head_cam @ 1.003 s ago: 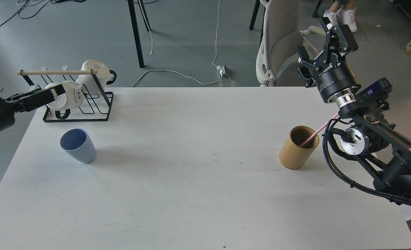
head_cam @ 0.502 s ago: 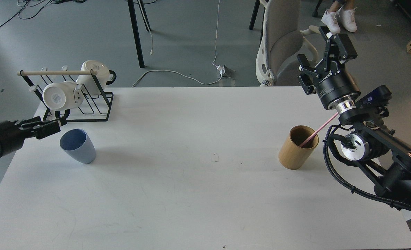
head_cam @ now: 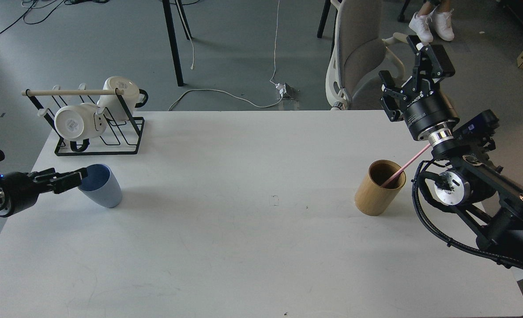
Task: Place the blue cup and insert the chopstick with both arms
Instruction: 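Grasp the blue cup with the left gripper and lift it, then carry the blue cup toward the table center and lower it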
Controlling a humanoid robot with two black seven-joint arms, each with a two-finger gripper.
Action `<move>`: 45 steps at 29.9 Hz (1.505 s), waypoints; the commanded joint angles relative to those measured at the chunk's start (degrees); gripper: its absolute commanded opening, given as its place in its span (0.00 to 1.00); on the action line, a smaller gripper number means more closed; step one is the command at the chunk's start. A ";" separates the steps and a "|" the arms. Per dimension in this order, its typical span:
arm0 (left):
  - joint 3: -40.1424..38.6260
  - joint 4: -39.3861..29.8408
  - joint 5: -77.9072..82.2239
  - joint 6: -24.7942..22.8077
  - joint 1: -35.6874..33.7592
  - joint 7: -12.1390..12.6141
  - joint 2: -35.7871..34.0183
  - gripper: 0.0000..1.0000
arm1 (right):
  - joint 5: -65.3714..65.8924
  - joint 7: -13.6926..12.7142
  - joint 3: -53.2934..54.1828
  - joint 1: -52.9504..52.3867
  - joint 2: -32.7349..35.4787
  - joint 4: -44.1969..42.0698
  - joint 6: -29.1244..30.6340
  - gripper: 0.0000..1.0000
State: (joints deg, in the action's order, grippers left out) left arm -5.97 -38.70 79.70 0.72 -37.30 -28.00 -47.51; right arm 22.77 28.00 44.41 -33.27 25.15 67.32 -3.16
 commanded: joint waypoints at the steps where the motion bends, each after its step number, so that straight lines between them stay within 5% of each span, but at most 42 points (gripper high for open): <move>1: 0.00 0.47 -0.07 0.25 0.04 0.00 0.48 0.77 | 0.00 0.00 -0.02 0.39 -0.01 -0.26 0.00 0.95; 7: 0.08 0.38 0.01 0.16 1.26 0.00 0.48 0.54 | 0.00 0.00 -0.02 0.92 0.08 -0.26 0.00 0.95; 9: 0.08 0.38 -0.07 0.16 2.05 0.00 0.48 0.28 | 0.00 0.00 -0.02 1.10 0.08 -0.35 0.00 0.95; 13: 0.00 -0.76 -0.07 0.25 2.23 0.00 0.40 0.03 | 0.00 0.00 -0.02 1.19 -0.01 -0.44 0.00 0.95; 22: -0.44 -2.77 -0.25 0.86 1.44 0.00 -0.30 0.00 | 0.00 0.00 -0.02 1.36 -0.01 -1.14 -0.09 0.95; 30: -0.97 -21.47 -0.78 0.17 -4.26 0.00 -8.29 0.00 | 0.00 0.00 0.24 1.45 -0.01 -2.37 -0.26 0.95; 33: -0.62 -30.17 -0.69 -4.38 -11.27 0.00 -9.89 0.00 | 0.00 0.00 2.78 1.45 -0.01 -3.78 -0.35 0.95; 37: 2.61 -28.12 1.59 -11.43 -21.47 0.00 0.45 0.00 | -0.09 0.00 8.84 1.54 -0.62 -5.18 -0.26 0.95; 40: 14.02 -19.85 1.77 -11.79 -30.09 0.00 10.47 0.00 | -0.09 0.00 11.75 0.84 -0.80 -7.81 -0.26 0.95; 45: 25.64 -16.15 1.68 -11.88 -39.59 0.00 21.38 0.00 | -0.09 0.00 12.02 -0.40 -0.89 -9.84 -0.26 0.95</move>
State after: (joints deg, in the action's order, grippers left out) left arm 13.85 -57.20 81.39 -11.06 -72.41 -28.00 -31.61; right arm 22.67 28.00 56.27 -33.13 24.27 58.40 -3.40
